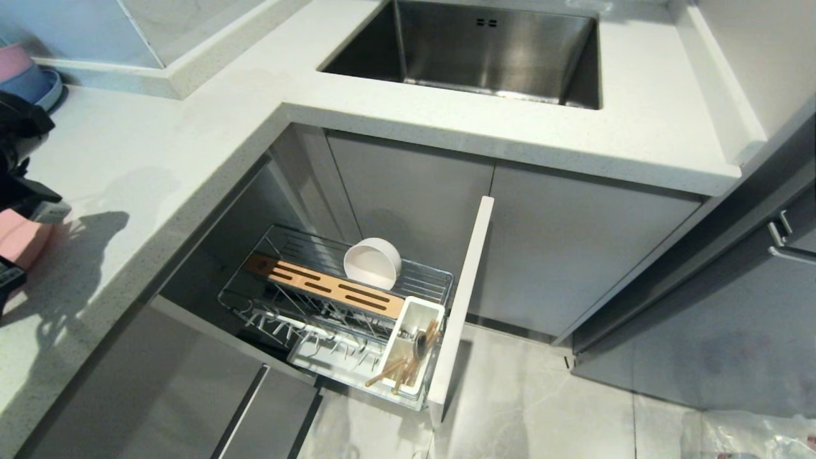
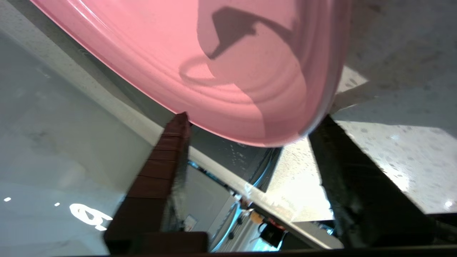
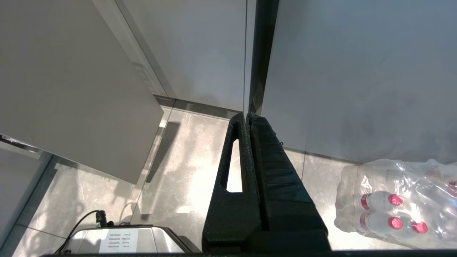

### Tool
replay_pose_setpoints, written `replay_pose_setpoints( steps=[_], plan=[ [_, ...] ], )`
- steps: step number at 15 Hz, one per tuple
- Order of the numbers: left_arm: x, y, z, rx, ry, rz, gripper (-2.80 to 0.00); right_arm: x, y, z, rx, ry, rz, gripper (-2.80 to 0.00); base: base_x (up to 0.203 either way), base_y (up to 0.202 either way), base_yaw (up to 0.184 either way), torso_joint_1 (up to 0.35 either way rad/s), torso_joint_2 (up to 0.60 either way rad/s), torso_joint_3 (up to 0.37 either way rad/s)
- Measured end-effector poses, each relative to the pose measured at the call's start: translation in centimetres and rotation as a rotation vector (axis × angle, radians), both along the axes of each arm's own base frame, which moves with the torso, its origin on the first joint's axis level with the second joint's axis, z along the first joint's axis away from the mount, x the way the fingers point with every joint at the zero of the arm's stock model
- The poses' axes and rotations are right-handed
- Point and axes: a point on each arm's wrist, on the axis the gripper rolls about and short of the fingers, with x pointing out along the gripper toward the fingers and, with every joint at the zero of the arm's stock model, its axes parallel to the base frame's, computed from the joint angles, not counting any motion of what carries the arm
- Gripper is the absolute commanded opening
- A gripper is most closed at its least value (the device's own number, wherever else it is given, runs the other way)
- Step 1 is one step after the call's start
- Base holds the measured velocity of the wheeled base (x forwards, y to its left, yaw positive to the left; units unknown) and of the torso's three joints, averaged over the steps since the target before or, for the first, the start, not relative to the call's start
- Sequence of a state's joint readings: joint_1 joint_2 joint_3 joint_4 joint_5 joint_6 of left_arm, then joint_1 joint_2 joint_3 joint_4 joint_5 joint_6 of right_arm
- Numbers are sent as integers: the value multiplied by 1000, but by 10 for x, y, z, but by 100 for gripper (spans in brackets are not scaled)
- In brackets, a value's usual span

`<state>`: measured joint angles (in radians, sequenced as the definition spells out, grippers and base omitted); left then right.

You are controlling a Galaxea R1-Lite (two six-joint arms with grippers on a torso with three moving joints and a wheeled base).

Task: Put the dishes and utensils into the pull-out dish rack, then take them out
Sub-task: Take the bowl out of the cupboard

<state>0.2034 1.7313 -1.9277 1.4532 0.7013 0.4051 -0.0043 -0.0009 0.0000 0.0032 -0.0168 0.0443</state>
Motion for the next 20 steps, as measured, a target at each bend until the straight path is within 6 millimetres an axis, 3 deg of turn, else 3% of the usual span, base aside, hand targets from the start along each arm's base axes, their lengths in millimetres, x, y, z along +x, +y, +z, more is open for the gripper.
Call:
replay_pose_setpoints(
  steps=[5,6,12,18,20],
  plan=[
    [-28,-14,21,17,-106,-38,0,0,0,0,0,0,0,-280,0,0,0,0,0,0],
    [-37,-19,27,22,-137,-49,-280,0,0,0,0,0,0,-280,0,0,0,0,0,0],
    [-105,-36,62,49,-382,-105,-280,0,0,0,1,0,1,-280,0,0,0,0,0,0],
    [-141,-45,104,-132,-1023,-171,-280,0,0,0,0,0,0,-280,0,0,0,0,0,0],
    [-147,-49,116,-283,-1236,-193,-280,0,0,0,0,0,1,-280,0,0,0,0,0,0]
  ],
)
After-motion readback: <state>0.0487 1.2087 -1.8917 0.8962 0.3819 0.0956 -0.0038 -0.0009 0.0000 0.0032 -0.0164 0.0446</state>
